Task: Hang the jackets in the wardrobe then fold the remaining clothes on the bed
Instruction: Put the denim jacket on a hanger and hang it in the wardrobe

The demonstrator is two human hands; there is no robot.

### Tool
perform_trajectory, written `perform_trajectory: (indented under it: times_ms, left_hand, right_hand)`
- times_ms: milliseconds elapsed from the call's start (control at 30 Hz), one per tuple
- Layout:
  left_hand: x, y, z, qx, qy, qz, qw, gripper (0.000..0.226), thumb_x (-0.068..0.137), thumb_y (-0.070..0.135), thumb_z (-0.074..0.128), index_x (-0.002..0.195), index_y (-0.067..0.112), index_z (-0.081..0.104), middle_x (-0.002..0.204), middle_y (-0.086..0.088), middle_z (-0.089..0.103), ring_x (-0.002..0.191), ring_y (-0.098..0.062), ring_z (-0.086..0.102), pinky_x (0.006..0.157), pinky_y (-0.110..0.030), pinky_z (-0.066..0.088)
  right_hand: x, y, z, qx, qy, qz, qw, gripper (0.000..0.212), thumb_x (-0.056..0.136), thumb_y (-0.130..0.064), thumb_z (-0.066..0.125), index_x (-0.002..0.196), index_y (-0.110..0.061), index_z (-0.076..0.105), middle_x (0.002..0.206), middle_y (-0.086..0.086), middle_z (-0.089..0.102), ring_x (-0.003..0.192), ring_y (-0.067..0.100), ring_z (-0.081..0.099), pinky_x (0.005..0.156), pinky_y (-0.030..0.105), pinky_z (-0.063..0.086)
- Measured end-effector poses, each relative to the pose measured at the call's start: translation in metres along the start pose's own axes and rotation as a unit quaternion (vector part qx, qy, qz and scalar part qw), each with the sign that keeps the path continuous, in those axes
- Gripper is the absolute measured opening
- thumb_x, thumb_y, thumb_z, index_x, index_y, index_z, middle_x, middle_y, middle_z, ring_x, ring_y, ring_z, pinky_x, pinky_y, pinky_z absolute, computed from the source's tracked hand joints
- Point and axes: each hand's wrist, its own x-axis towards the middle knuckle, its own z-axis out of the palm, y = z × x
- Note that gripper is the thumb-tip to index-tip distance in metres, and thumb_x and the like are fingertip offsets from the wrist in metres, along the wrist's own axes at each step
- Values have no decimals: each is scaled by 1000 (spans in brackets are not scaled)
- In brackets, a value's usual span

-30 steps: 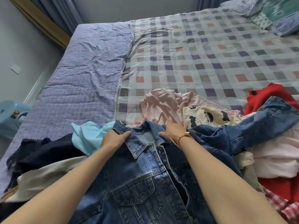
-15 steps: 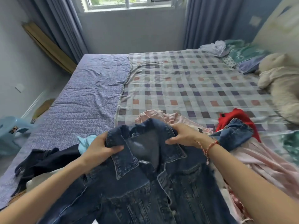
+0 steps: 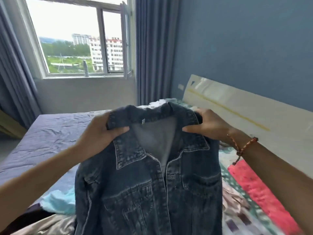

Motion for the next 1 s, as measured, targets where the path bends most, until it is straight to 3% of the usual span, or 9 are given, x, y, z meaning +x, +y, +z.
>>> perform_trajectory:
  times_ms: [67,133,200,300,434,501,667,834,1001]
  left_hand:
    - [3,47,5,-29,3,40,999,34,78,6,71,95,32,57,61,39,59,63,24,53,60,4,39]
    - [5,89,6,-55,2,74,996,31,78,7,71,99,25,58,66,29,59,59,24,52,57,4,39]
    - [4,132,10,-83,-14,109,990,27,78,7,70,89,29,59,64,26,60,58,23,53,56,4,38]
    - [-1,191,20,-106,-49,174,978,29,77,11,71,80,35,57,59,38,59,61,21,55,57,4,39]
    - [-9,247,37,-170,-79,214,959,25,77,9,70,83,31,61,65,34,63,65,17,59,59,1,42]
    - [-14,267,50,-191,-96,223,951,20,76,11,70,84,29,63,67,31,65,67,13,61,61,-1,43]
    - [-44,310,93,-272,-162,197,928,23,62,32,71,84,27,66,72,22,69,69,7,64,66,-8,51]
    - [-72,339,141,-290,-207,178,917,14,74,17,74,79,27,65,65,23,67,63,9,61,67,-8,51]
    - [-119,375,181,-335,-286,168,882,12,73,19,73,80,25,66,69,20,69,68,4,63,70,-14,51]
  right_hand:
    - [-38,-20,-40,-12,67,-10,998,35,66,-33,80,91,-13,64,88,2,69,83,16,66,81,41,52]
    - [-70,-37,-71,-17,117,-29,993,24,73,-23,78,88,-16,63,85,-3,68,78,8,64,77,33,51]
    - [-107,-59,-106,-25,171,-44,984,23,75,-20,77,92,-11,64,87,-4,67,79,5,64,75,31,52]
    - [-161,-89,-150,-45,220,-56,973,32,76,-24,76,101,-8,64,95,0,67,85,3,63,75,26,51]
    - [-220,-109,-187,-88,250,-46,963,27,79,-27,73,97,-11,60,92,-3,64,82,1,62,72,20,50]
    - [-249,-111,-197,-108,269,-31,957,22,79,-28,72,93,-18,58,89,-8,63,78,-3,60,69,17,49]
    - [-334,-100,-218,-127,327,30,936,35,76,-26,76,96,-4,58,89,3,64,79,12,64,66,23,49]
    - [-393,-91,-220,-126,336,106,927,28,73,-25,79,83,-15,54,81,-2,62,73,9,61,63,19,49]
    - [-460,-87,-225,-137,366,180,903,32,72,-21,80,84,-9,53,85,8,63,80,21,61,73,33,49]
